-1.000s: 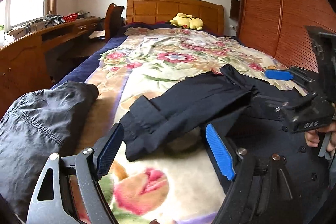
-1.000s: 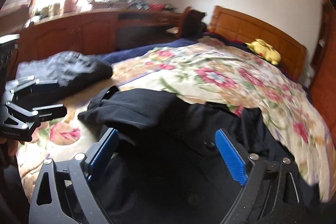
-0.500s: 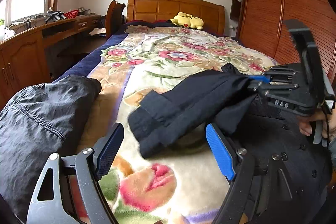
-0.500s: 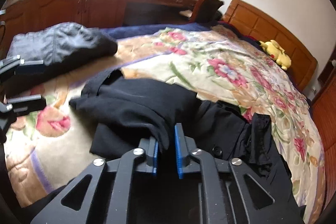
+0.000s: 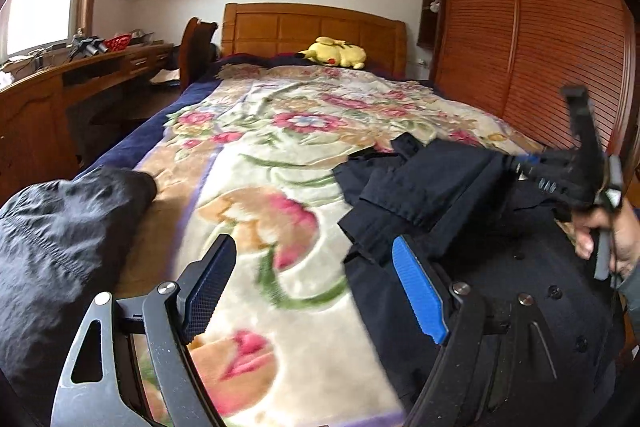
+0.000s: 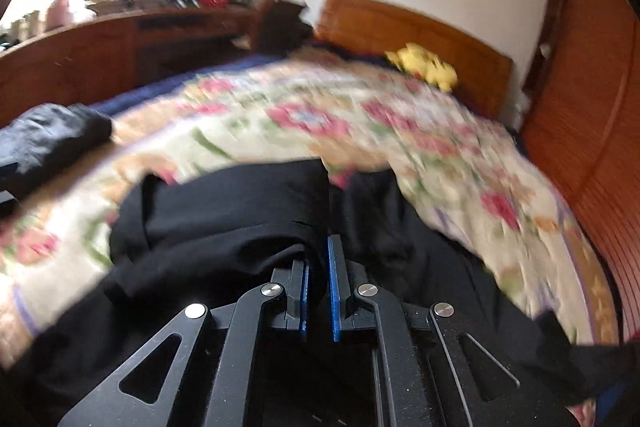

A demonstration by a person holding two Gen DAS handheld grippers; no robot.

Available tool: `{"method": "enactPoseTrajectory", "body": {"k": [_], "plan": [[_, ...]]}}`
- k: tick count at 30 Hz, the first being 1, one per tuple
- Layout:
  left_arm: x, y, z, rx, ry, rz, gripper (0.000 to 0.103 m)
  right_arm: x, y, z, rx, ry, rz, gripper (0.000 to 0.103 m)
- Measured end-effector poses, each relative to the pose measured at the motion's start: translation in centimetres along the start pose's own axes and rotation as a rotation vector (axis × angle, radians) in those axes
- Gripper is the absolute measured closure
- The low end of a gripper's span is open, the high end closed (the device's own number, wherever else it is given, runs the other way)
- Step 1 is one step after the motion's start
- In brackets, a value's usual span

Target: Fold large clothes

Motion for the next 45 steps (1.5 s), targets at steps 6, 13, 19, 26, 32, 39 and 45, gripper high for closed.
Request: {"method": "enactPoseTrajectory", "body": {"k": [6,13,19,26,32,39,45], "plan": [[-1.1,-0.9,-3.0,0.016,-0.028,-0.023,0.022,2.8,-3.3,-1.2,0.001,-0.001,0.125,0.095],[-2.1,-1.6,-5.6,0.025,-0.046,-0.034,0.022,4.6,-4.0,-1.1,0.005,0.029,0.180,0.063],[-2.6,-2.3,-7.5,0.031,-0.064,-0.028,0.022,4.9,-2.1,-3.5,-0.088,0.019,0.146,0.051],[-2.2,-2.9,-7.8,0.021,-0.080,-0.010,0.022,4.2,0.1,-2.1,-0.169,0.070,0.070,0.051],[-2.5,-3.4,-6.3,-0.024,-0.067,0.001,0.022,2.8,-0.4,0.6,-0.238,0.156,0.033,0.050],[-2.4,-3.2,-3.2,-0.060,-0.017,0.013,0.022,1.7,-1.4,4.3,-0.322,0.267,0.037,0.040],[-2.0,-3.4,-1.9,-0.087,-0.015,0.034,0.022,1.7,-3.7,7.9,-0.348,0.376,0.092,0.031]]}}
Point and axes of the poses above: each gripper's, at about its wrist camera, not at the fingertips, and y roughly against the way its jaws point, z to its left, x to its underside, the point moved 1 cm from there along -y, roughly the way its jaws point, and after that the axes turned 10 degrees about z, right-handed, at the moved point
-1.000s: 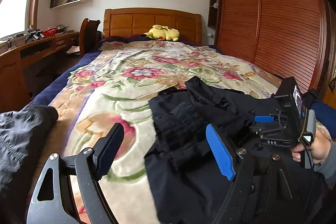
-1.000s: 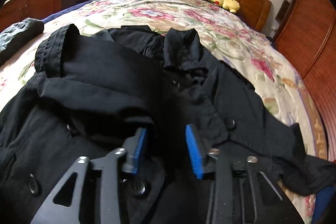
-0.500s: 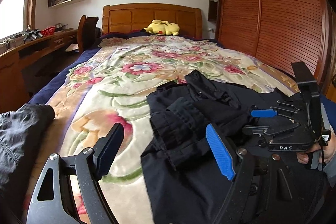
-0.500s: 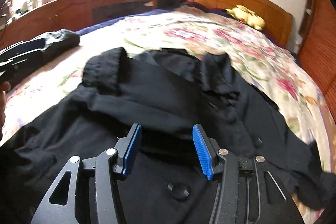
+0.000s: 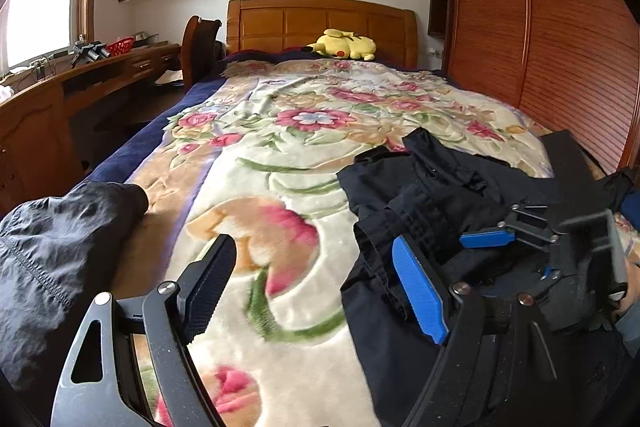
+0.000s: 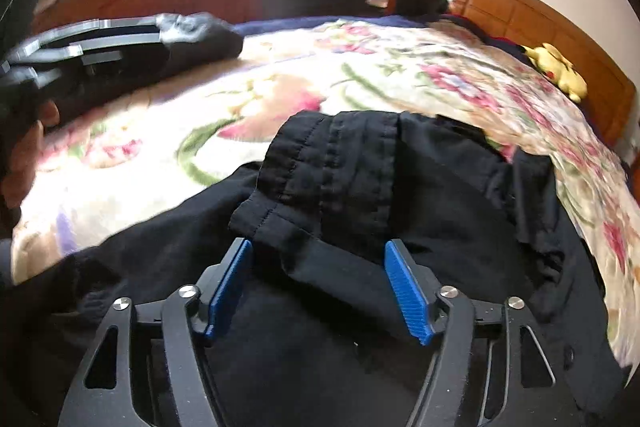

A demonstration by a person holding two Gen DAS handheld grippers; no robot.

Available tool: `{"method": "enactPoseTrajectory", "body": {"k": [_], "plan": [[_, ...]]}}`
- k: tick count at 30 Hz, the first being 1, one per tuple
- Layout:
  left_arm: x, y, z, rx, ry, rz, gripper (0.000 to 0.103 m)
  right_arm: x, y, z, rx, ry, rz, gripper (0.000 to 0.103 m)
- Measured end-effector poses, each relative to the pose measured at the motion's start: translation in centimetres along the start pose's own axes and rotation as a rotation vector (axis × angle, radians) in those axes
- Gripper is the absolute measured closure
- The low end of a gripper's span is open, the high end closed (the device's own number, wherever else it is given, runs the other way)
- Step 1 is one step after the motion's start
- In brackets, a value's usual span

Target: Fold large clothes

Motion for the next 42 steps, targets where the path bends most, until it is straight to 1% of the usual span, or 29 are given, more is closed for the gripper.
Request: {"method": "enactPoseTrajectory", "body": {"k": [3,4,7,9,11,12,14,15,17,19,22,24,28,31,36,42], "plan": [[0.1,-0.1,0.1,0.002,-0.006,0.005,0.022,-0.3,-2.1,0.3,0.015,0.019,0.063,0.031],[0.1,-0.1,0.1,0.003,-0.007,0.005,0.022,-0.4,-2.4,0.4,0.028,0.019,0.068,0.031],[0.1,0.0,0.1,0.006,-0.008,0.004,0.022,-0.4,-2.9,0.2,0.019,0.002,0.066,0.031],[0.1,-0.1,0.0,0.009,-0.012,0.006,0.022,-0.4,-3.2,0.2,0.028,0.001,0.067,0.035],[0.2,-0.1,-0.2,0.009,-0.019,0.008,0.022,-0.5,-3.4,-0.1,0.069,0.001,0.066,0.057],[0.2,-0.2,-0.3,0.008,-0.023,0.010,0.022,-0.6,-3.2,-0.2,0.067,-0.006,0.058,0.063],[0.3,-0.2,-0.6,0.005,-0.033,0.009,0.022,-0.5,-2.6,-0.8,0.088,-0.026,0.041,0.087],[0.4,-0.2,-0.7,0.000,-0.040,0.008,0.022,-0.4,-2.3,-1.2,0.084,-0.040,0.027,0.089],[0.5,-0.1,-0.9,-0.002,-0.050,0.008,0.022,0.1,-0.7,-1.8,0.071,-0.087,-0.013,0.091],[0.5,-0.1,-1.0,0.007,-0.049,0.007,0.022,0.6,0.9,-3.0,0.055,-0.149,-0.065,0.092],[0.4,-0.1,-1.4,0.025,-0.049,0.003,0.022,1.8,3.0,-4.6,0.037,-0.227,-0.116,0.092],[0.2,-0.1,-2.0,0.033,-0.055,-0.006,0.022,2.7,4.6,-5.6,0.060,-0.269,-0.153,0.092],[-0.1,-0.2,-3.7,0.067,-0.079,-0.019,0.022,4.9,7.3,-7.5,0.145,-0.353,-0.204,0.092],[-0.2,-0.2,-5.2,0.100,-0.098,-0.026,0.022,6.8,8.3,-8.6,0.198,-0.399,-0.203,0.092],[-0.5,-0.1,-7.5,0.137,-0.140,-0.036,0.022,9.6,9.0,-9.0,0.267,-0.468,-0.169,0.092],[-0.6,-0.2,-9.0,0.191,-0.151,-0.035,0.022,12.9,10.8,-9.2,0.335,-0.580,-0.166,0.092]]}}
Point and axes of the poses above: each gripper's, at about its wrist camera, not at the fingertips, and y roughly against the way its jaws point, z to its left, x to its underside, the point moved 1 cm from there along -y, roughly the way its jaws point, and after that the axes turned 10 degrees about z, right-handed, at the moved point
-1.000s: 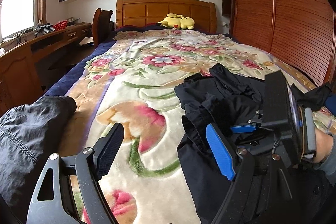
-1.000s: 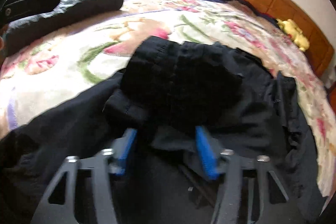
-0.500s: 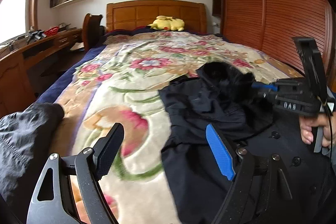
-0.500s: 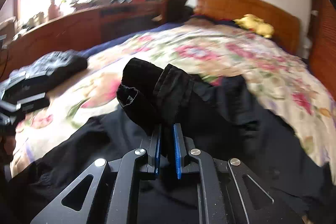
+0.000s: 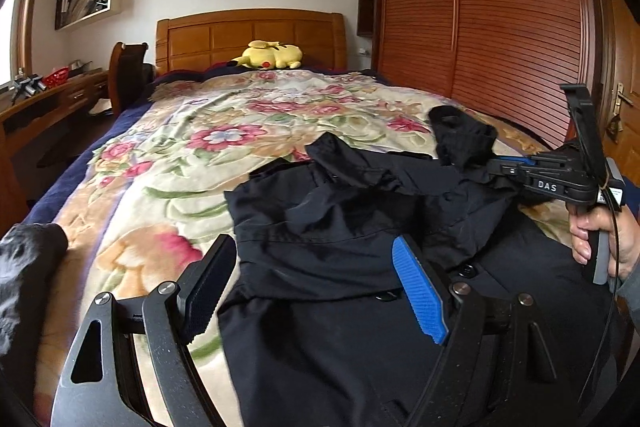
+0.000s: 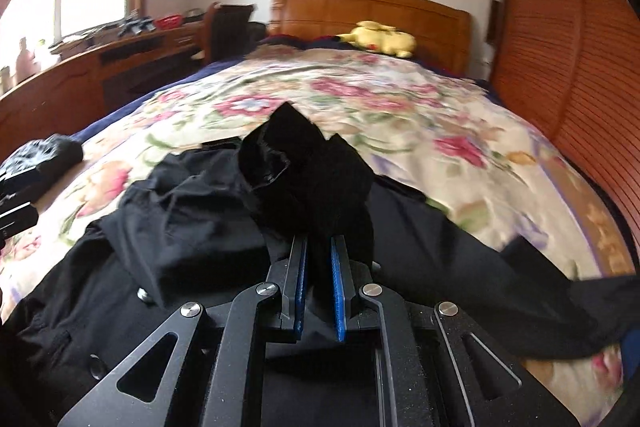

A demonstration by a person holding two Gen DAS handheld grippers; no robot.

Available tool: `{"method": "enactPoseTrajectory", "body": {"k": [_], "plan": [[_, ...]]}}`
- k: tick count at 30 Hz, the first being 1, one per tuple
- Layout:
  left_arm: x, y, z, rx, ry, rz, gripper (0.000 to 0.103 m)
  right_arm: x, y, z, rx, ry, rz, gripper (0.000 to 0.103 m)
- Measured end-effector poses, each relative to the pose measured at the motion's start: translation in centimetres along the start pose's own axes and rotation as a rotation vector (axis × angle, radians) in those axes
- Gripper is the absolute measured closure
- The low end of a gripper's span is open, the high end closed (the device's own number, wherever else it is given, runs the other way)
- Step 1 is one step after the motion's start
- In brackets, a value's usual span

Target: Fold large clothes

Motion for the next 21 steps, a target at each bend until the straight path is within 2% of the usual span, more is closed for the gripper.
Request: {"method": "enactPoseTrajectory", "body": {"k": [6,9,14,18,21], "plan": [[0.3,-0.2,-0.9,0.011,-0.015,0.026,0.022,3.5,0.6,-0.8,0.046,-0.054,0.055,0.091],[0.3,0.5,-1.1,0.025,-0.019,0.011,0.022,4.6,1.6,-0.7,0.069,-0.067,0.068,0.082],[0.1,1.1,-1.9,0.041,-0.026,-0.004,0.022,4.8,3.8,-1.5,0.096,-0.082,0.062,0.054],[-0.1,0.8,-2.8,0.051,-0.028,0.007,0.022,4.8,4.4,-1.7,0.118,-0.092,0.048,0.051],[-0.1,0.6,-4.0,0.083,-0.052,0.016,0.019,5.1,3.0,-2.0,0.122,-0.095,0.070,0.050]]}}
Point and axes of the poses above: each gripper's, at about its wrist camera, not at the fingertips, and y roughly against the way its jaws point, z to its left, x to its underside, the point moved 1 cm from there along -y, roughly the way its jaws point, and after that the axes turned 10 degrees about z, right-handed, at the moved point
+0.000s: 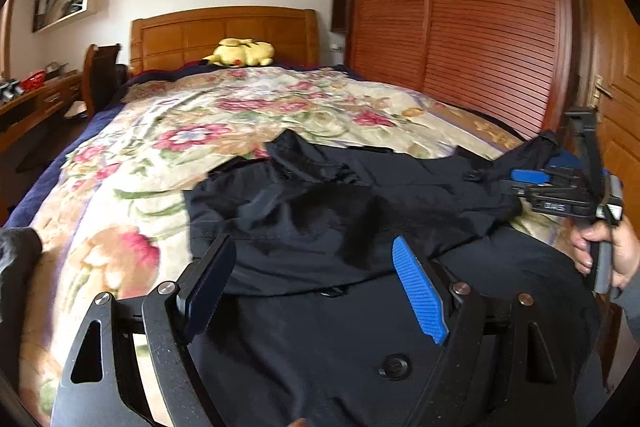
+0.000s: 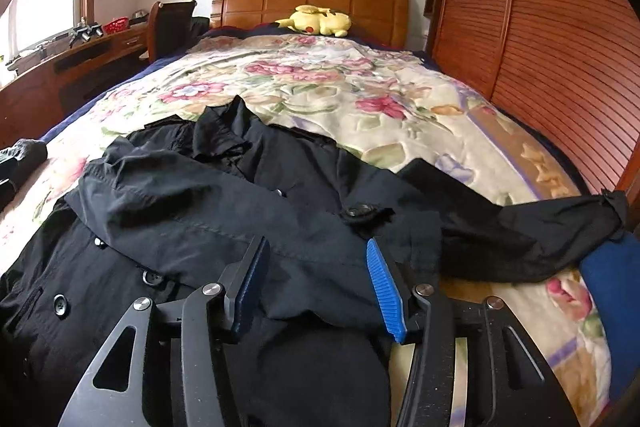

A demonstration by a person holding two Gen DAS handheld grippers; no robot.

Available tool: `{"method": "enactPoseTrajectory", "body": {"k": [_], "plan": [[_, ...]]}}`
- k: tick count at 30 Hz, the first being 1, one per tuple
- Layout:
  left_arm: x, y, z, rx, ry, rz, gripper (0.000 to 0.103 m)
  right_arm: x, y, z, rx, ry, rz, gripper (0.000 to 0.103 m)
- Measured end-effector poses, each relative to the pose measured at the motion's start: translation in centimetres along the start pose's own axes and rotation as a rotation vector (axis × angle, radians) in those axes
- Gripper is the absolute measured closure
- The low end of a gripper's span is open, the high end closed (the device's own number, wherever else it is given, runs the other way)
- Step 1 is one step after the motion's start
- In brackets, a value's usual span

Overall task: Fold large clothes
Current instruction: 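Grasp the buttoned cuff of the other sleeve with the right tool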

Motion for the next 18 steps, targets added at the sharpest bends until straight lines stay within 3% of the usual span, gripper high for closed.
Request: {"method": "enactPoseTrajectory", "body": {"k": [8,10,18], "plan": [[-0.1,-0.2,-2.5,0.037,-0.056,-0.003,0.016,-0.5,-2.8,-3.5,0.077,-0.026,0.061,0.050],[-0.3,-0.2,-2.8,0.047,-0.058,-0.007,0.008,-0.6,-3.2,-4.8,0.090,-0.052,0.073,0.050],[-1.0,-0.5,-4.1,0.064,-0.062,-0.011,0.006,0.0,-5.8,-7.1,0.025,-0.092,0.158,0.050]]}}
Point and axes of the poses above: each gripper's, at about its wrist camera, not at the fingertips, and y roughly against the way its jaws point, z to its left, x to its underside, the point moved 1 cm from there along -y, roughly the way its jaws point, and after that the axes turned 10 degrees about z, right-handed, at the moved point
